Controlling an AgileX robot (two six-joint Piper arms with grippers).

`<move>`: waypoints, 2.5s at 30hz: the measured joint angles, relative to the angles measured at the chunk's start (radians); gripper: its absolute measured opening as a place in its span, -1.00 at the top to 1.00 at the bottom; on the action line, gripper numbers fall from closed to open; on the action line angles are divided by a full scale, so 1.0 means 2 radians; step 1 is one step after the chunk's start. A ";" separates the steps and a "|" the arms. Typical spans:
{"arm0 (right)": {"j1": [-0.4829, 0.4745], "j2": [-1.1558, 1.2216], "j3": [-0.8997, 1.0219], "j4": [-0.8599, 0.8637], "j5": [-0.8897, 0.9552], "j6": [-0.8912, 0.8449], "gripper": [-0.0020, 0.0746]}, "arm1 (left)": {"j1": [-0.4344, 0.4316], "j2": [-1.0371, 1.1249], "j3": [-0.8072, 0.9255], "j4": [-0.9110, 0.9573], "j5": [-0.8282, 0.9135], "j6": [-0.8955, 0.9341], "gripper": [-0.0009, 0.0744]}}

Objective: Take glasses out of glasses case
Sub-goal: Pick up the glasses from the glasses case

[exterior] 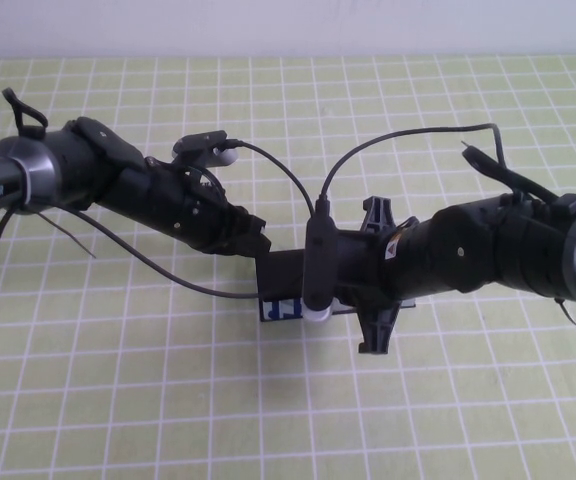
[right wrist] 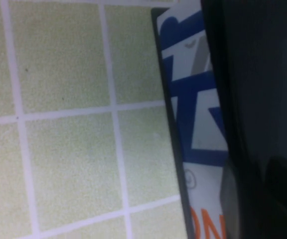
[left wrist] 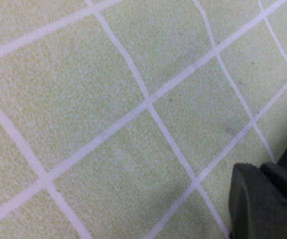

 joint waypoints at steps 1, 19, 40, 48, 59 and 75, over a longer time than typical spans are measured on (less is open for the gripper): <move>0.000 -0.004 0.000 0.000 0.001 0.000 0.81 | 0.000 0.000 0.000 0.000 0.001 0.000 0.99; 0.000 -0.040 0.000 0.000 0.010 0.003 0.95 | 0.025 -0.030 0.000 0.001 0.013 0.002 0.99; 0.000 -0.040 0.000 0.000 0.010 0.003 0.95 | 0.059 -0.199 0.300 -0.285 0.157 0.607 0.99; 0.000 -0.040 0.000 0.000 0.010 0.003 0.95 | 0.049 -0.143 0.300 -0.284 0.157 0.642 0.99; 0.000 -0.040 0.000 0.004 0.005 0.003 0.95 | 0.049 -0.099 0.300 -0.346 0.149 0.679 0.99; 0.000 -0.040 0.000 0.031 0.005 0.005 0.95 | 0.049 -0.064 0.290 -0.366 0.115 0.703 0.99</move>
